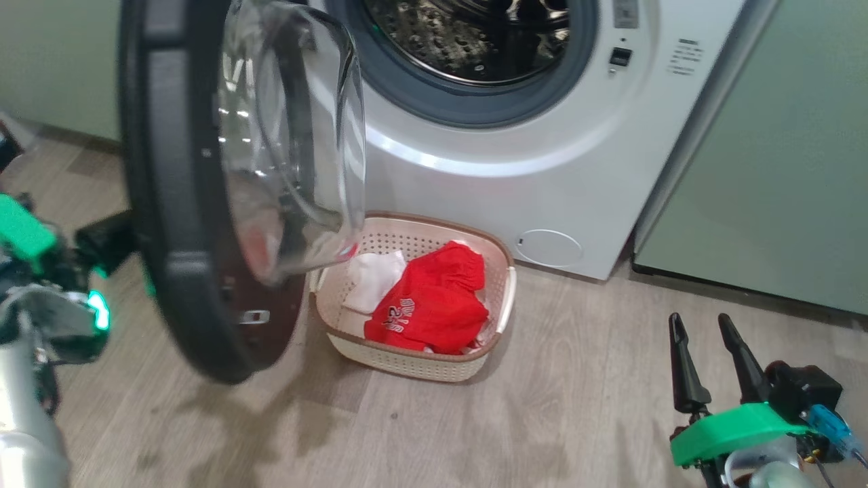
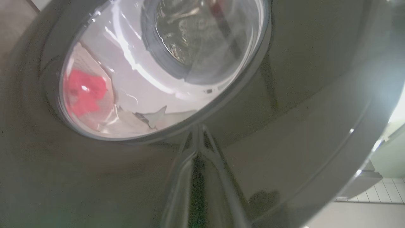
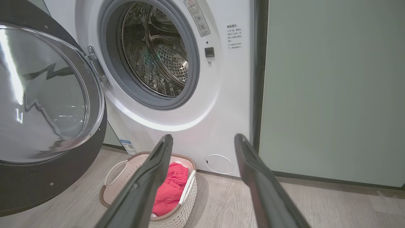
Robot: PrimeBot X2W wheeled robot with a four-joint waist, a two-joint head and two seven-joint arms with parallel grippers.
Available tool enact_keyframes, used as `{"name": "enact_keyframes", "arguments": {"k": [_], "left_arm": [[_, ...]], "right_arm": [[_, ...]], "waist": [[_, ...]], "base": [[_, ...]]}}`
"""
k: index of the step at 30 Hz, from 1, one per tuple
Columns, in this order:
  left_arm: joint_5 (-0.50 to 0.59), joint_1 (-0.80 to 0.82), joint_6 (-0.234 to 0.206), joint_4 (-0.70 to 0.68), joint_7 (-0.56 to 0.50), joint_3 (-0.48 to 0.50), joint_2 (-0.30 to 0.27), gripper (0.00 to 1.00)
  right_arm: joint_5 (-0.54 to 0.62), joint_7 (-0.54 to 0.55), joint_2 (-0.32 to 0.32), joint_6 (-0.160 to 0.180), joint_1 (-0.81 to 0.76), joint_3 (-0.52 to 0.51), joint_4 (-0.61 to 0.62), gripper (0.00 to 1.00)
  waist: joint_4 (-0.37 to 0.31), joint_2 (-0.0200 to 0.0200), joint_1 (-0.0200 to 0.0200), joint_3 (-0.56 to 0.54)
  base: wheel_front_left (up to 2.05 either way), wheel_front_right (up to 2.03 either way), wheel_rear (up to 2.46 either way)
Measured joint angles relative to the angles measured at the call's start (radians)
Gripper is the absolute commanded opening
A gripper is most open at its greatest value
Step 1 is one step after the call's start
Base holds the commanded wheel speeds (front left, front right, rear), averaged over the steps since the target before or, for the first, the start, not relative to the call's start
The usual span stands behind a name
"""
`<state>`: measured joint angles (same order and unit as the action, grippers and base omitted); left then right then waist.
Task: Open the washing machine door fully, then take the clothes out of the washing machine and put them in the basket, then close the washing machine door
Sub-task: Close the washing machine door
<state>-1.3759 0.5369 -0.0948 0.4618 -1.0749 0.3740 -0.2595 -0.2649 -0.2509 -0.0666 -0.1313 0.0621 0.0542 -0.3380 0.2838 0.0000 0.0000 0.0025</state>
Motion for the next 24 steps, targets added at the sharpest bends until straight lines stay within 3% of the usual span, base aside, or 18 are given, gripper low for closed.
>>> {"name": "enact_keyframes", "arguments": {"k": [5,13,24], "left_arm": [[-0.010,-0.049,-0.030,-0.094,-0.026,-0.031,0.056,0.00],[-0.005,-0.068,-0.027,-0.125,0.008,-0.044,0.095,0.00],[0.021,-0.066,0.038,-0.029,0.103,-0.033,0.117,0.00]], "right_arm": [[0.000,0.000,0.000,0.000,0.000,-0.001,-0.002,1.00],[0.000,0.000,0.000,0.000,0.002,0.004,-0.006,1.00],[0.000,0.000,-0.006,0.000,0.002,-0.002,-0.010,1.00]], "waist": [[-0.040,0.0000,0.0000,0.001],[-0.151,0.0000,0.0000,0.005],[-0.354,0.0000,0.0000,0.007]], "base": [[0.00,0.00,0.00],[0.00,0.00,0.00],[0.00,0.00,0.00]]}}
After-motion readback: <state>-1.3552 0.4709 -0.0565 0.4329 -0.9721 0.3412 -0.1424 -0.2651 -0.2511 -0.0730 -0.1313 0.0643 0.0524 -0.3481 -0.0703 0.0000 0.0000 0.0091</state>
